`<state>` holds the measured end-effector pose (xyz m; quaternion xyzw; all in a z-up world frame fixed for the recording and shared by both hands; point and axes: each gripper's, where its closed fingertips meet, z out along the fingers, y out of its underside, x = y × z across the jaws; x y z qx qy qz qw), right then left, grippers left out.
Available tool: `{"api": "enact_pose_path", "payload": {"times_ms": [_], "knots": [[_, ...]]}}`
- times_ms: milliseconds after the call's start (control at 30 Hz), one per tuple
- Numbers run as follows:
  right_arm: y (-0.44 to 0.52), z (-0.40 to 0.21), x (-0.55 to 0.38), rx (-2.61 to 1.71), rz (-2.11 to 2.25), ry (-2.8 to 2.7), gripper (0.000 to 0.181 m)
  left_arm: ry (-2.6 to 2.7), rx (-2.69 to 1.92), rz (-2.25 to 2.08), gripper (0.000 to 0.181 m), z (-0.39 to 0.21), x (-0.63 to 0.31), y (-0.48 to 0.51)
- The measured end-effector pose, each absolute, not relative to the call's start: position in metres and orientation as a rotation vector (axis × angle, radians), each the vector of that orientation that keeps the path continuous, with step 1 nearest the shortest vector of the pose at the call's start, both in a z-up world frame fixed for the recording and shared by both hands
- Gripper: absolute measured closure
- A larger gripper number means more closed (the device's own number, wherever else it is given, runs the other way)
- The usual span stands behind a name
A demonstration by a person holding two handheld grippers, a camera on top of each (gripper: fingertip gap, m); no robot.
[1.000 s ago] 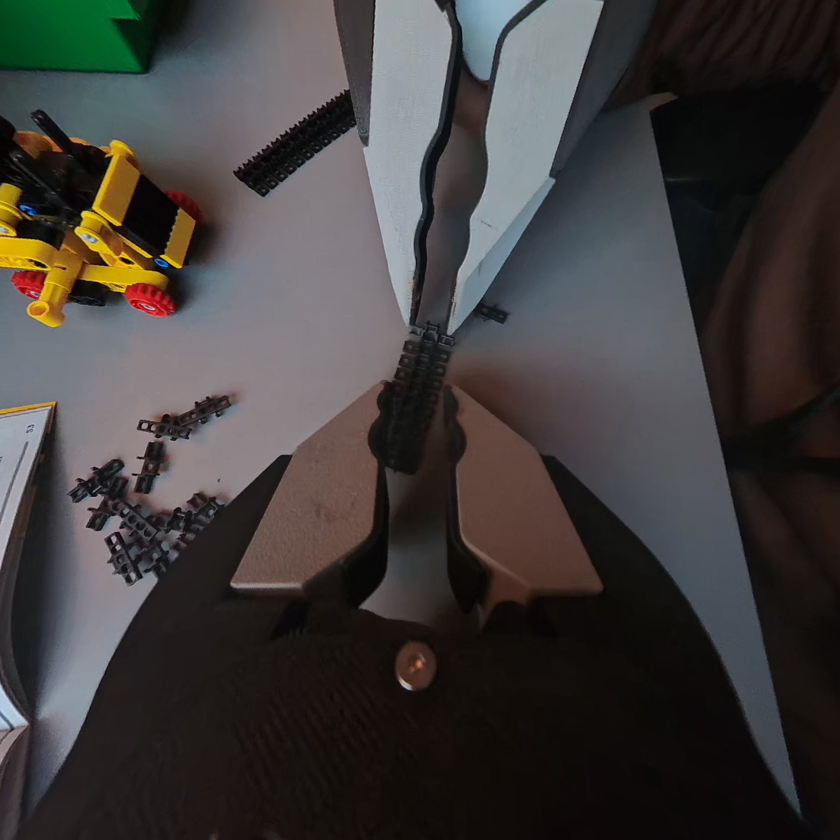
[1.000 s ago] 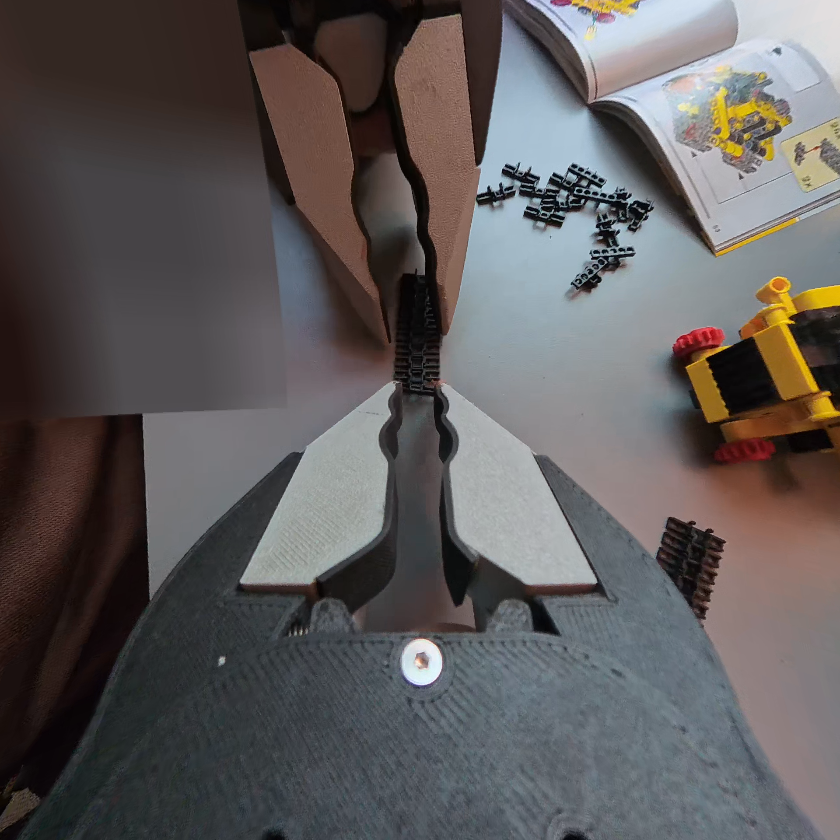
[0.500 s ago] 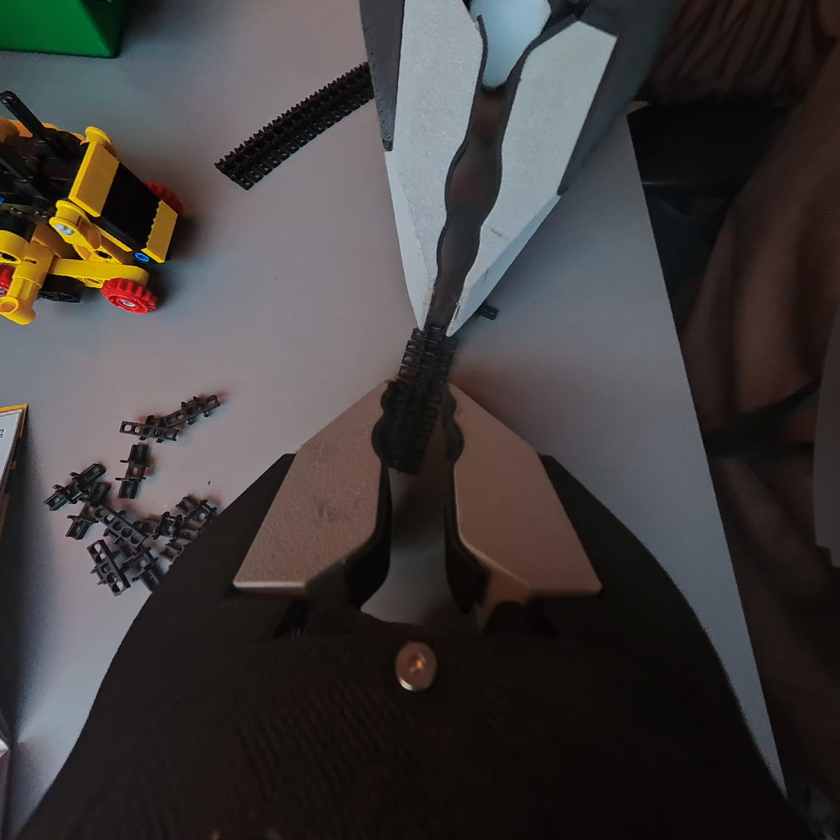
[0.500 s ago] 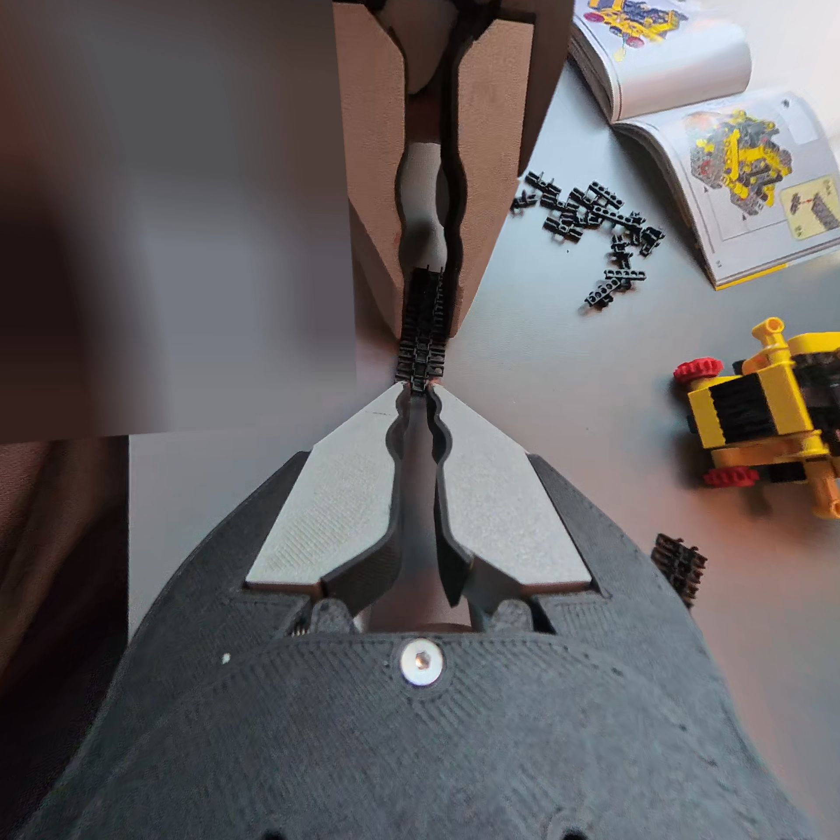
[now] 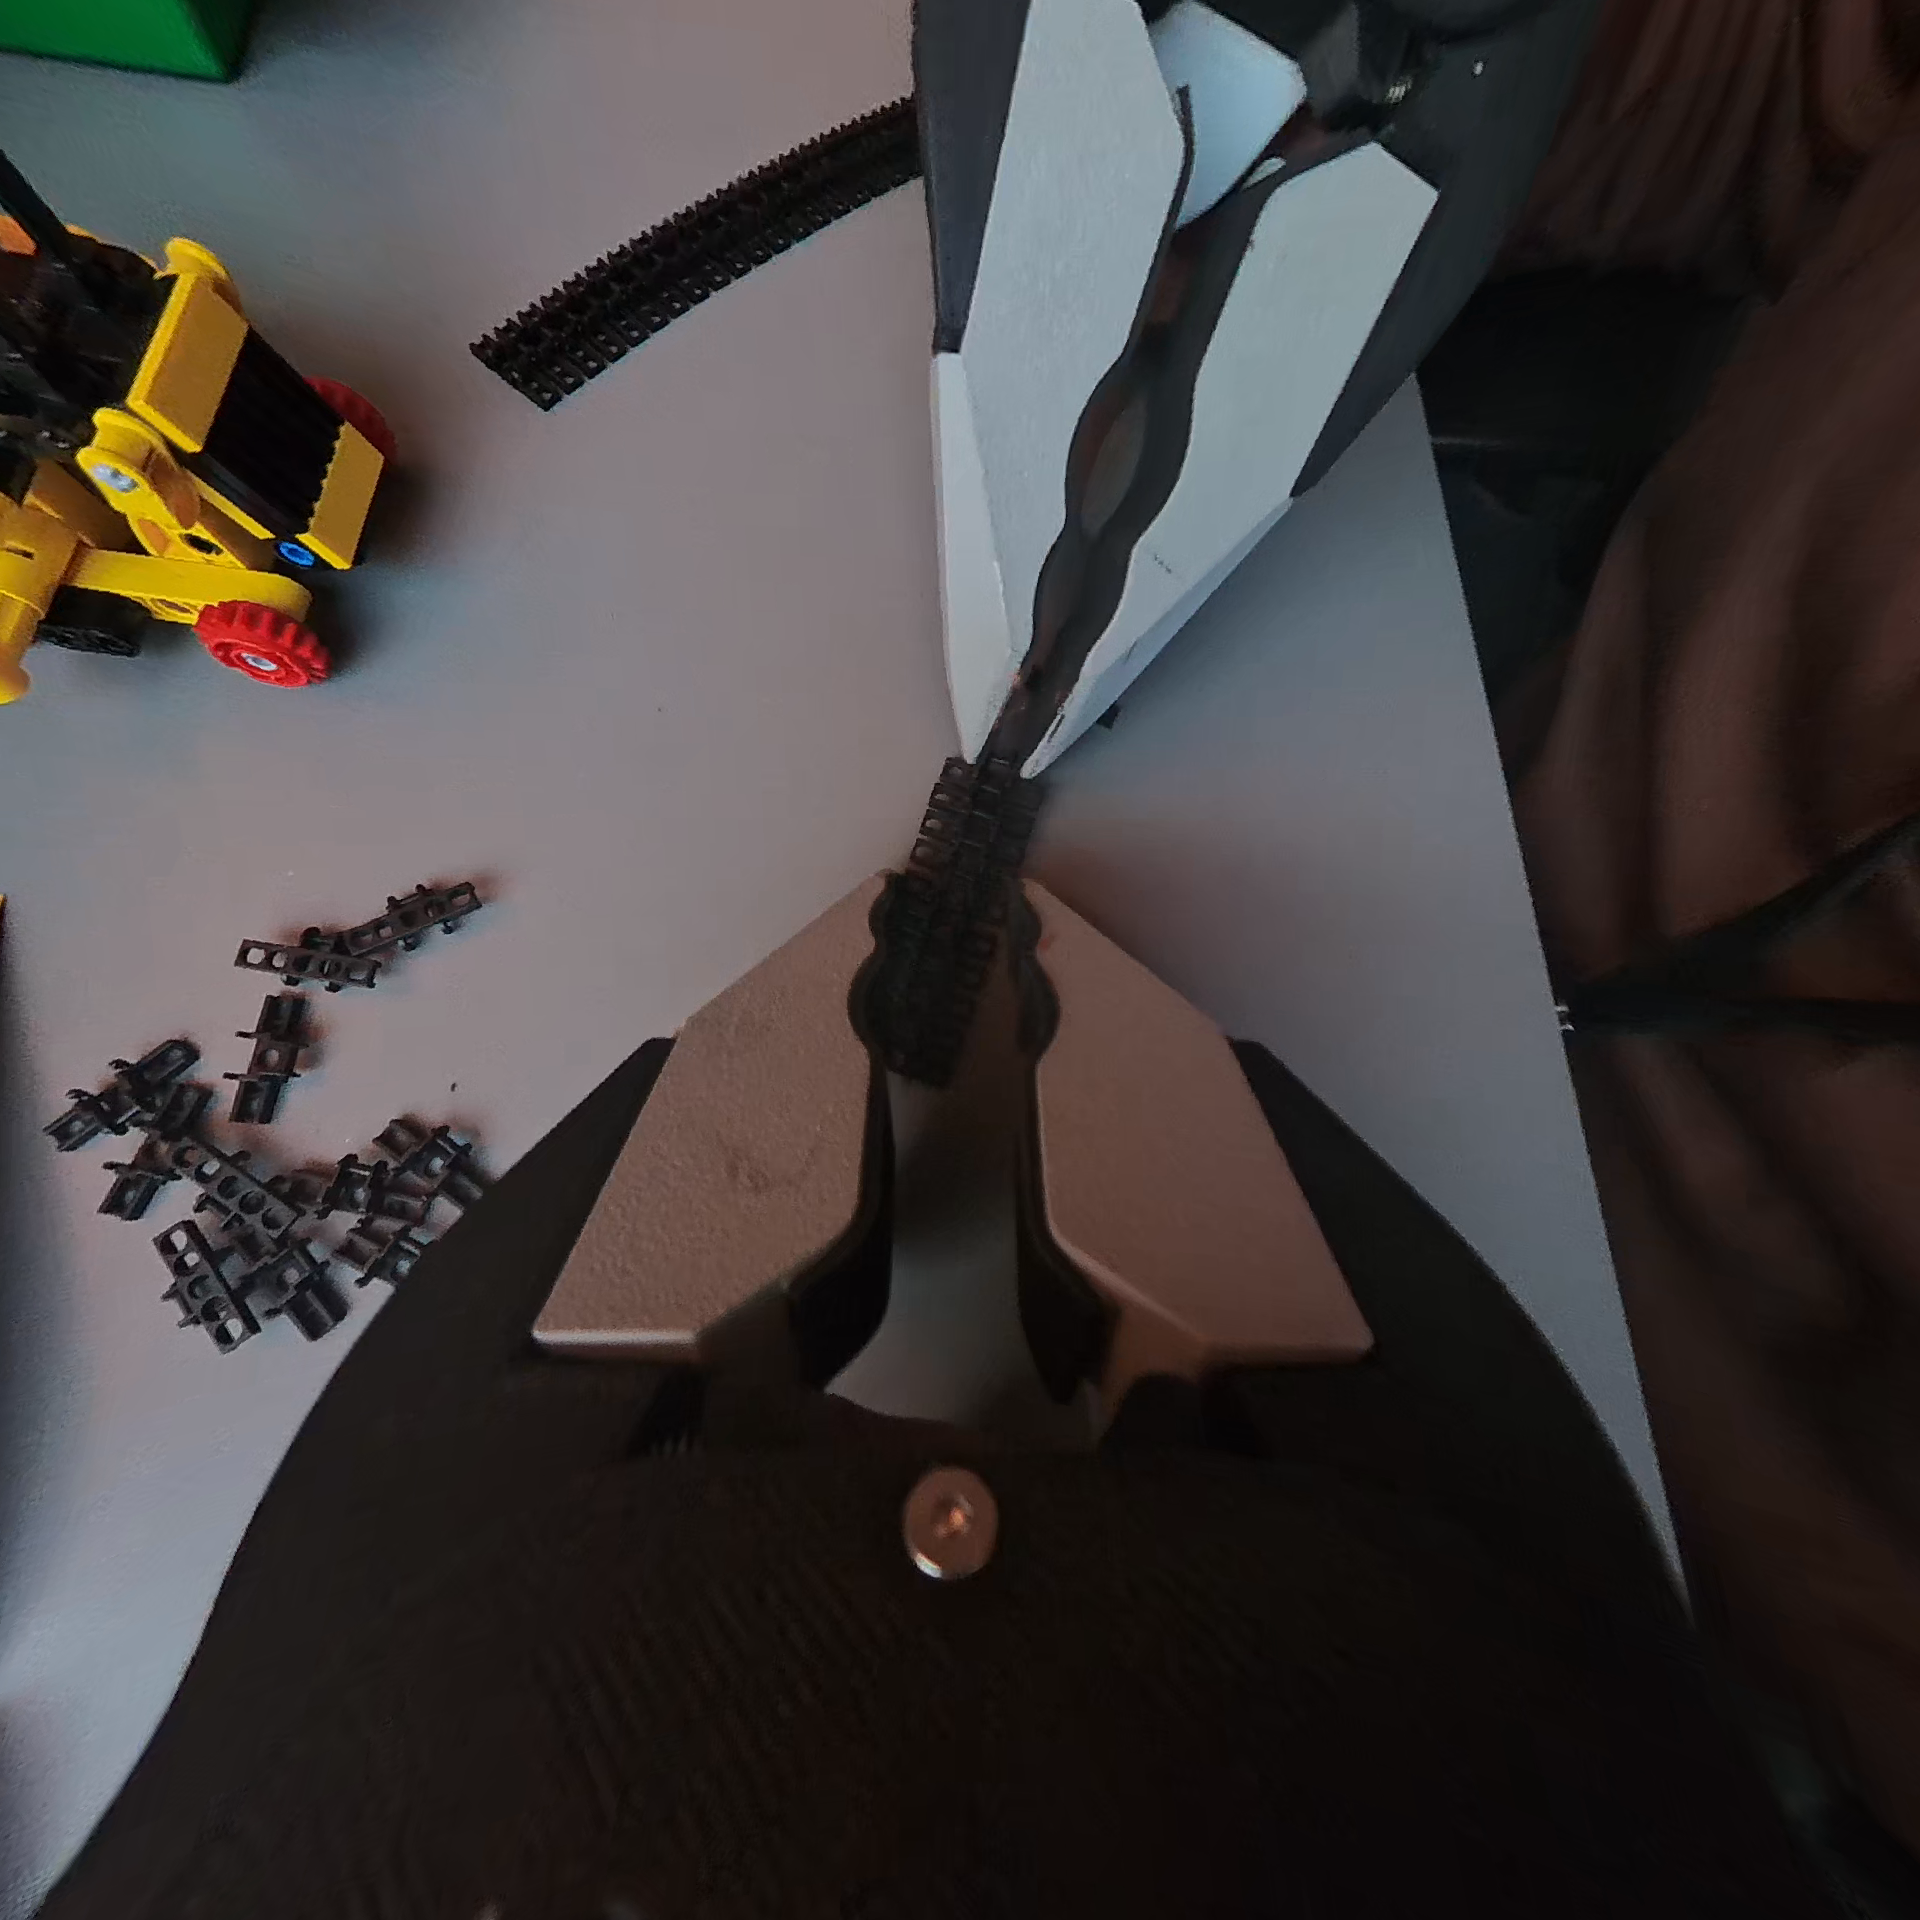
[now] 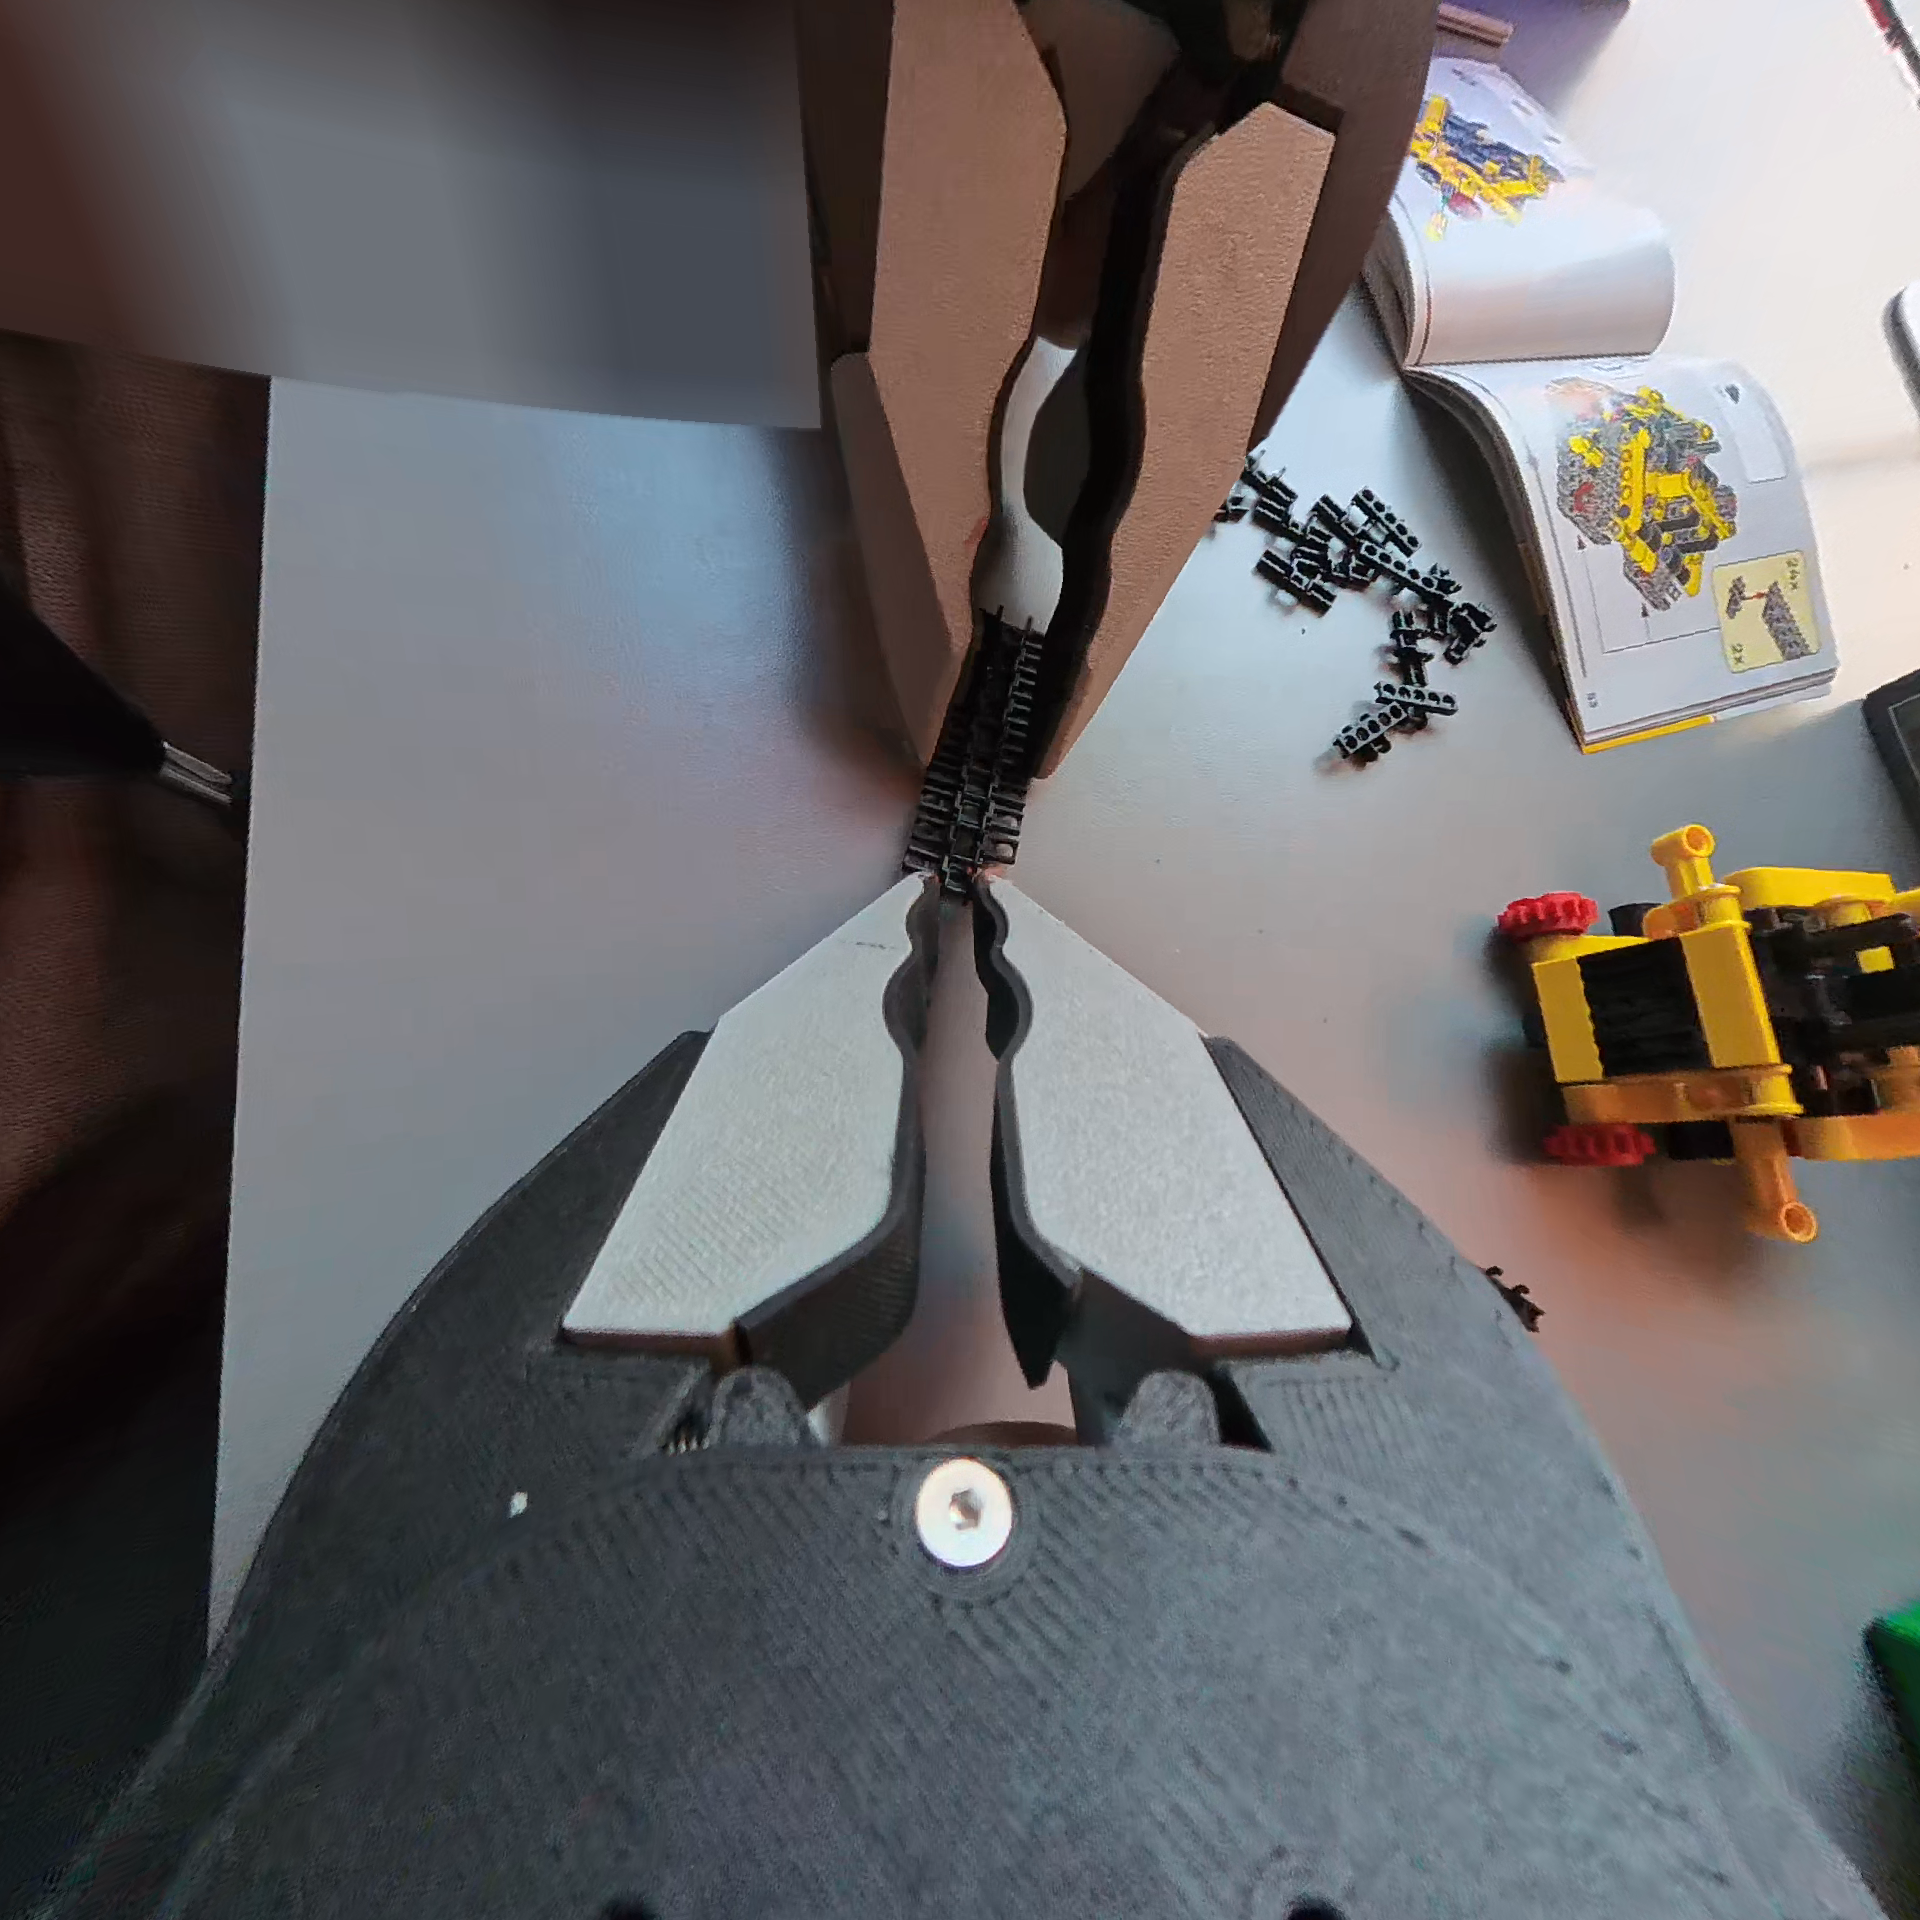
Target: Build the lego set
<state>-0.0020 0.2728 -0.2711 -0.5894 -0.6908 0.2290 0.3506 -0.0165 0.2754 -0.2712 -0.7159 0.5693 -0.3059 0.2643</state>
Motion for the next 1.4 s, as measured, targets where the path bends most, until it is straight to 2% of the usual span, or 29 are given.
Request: {"api": "enact_pose_path", "payload": {"times_ms": [500, 700, 1400], "knots": [[0.274, -0.272, -0.002, -1.509, 0.566, -1.794, 0.179, 1.522, -1.892, -0.79, 0.167, -0.253, -0.014, 0.283], [0.274, -0.271, -0.002, -1.512, 0.573, -1.794, 0.179, 1.625, -1.894, -0.717, 0.173, -0.271, 0.0, 0.277], [0.277, -0.272, -0.003, -1.391, 0.411, -1.802, 0.18, 1.556, -1.939, -0.897, 0.177, -0.271, -0.001, 0.276]]}}
